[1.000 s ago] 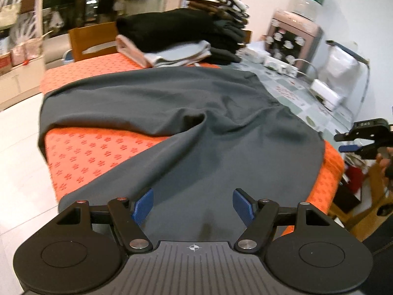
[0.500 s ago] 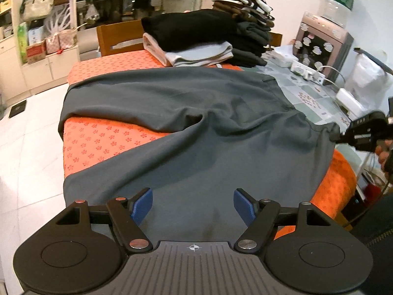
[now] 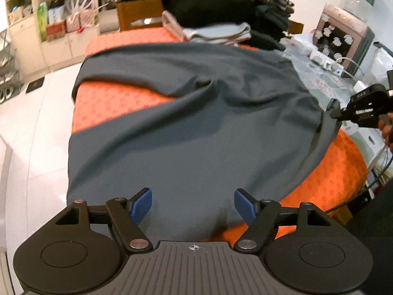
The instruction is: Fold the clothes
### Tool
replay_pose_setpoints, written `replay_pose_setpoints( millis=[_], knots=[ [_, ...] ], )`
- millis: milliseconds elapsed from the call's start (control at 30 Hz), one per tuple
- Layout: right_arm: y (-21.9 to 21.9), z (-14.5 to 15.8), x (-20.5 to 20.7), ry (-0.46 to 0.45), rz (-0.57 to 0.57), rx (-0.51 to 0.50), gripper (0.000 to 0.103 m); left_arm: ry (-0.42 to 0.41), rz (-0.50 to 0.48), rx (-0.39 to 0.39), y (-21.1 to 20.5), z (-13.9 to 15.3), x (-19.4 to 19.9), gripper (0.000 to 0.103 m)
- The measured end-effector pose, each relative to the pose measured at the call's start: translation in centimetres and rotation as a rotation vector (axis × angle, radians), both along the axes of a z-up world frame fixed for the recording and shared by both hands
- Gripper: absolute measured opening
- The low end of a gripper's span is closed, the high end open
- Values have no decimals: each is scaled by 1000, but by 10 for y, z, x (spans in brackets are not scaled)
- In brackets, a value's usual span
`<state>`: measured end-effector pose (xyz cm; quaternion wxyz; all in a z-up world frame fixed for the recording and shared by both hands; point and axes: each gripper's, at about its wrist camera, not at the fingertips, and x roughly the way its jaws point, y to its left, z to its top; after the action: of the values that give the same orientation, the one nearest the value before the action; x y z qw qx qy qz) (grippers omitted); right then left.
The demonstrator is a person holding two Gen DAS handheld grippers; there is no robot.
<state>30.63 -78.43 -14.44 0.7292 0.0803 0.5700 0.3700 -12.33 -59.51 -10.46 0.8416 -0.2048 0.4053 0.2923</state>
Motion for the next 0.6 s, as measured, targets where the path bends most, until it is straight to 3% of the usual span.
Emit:
replay_pose_setpoints(
  millis=[133,233,333,367,400,600],
  knots=[
    [-3,-4,0,44,-22,-42,15,28,9,9,-9,-9,-9,77],
    [-4,-6,-4,84,-33,-66,30,32,31,21,-13,-12,-16,77],
    [-5,-8,-13,107,-26,-75,31,30,54,26,-14,-16,-21,78],
    [-4,-10,-15,103,-22,-73,24,33,53,29,-15,-18,-22,78],
    [-4,-11,-18,98,-20,-70,2,35,51,32,-15,-20,-23,78],
    [5,28,-18,44,-31,47,1,44,8,56,-21,-32,-20,78]
  ],
)
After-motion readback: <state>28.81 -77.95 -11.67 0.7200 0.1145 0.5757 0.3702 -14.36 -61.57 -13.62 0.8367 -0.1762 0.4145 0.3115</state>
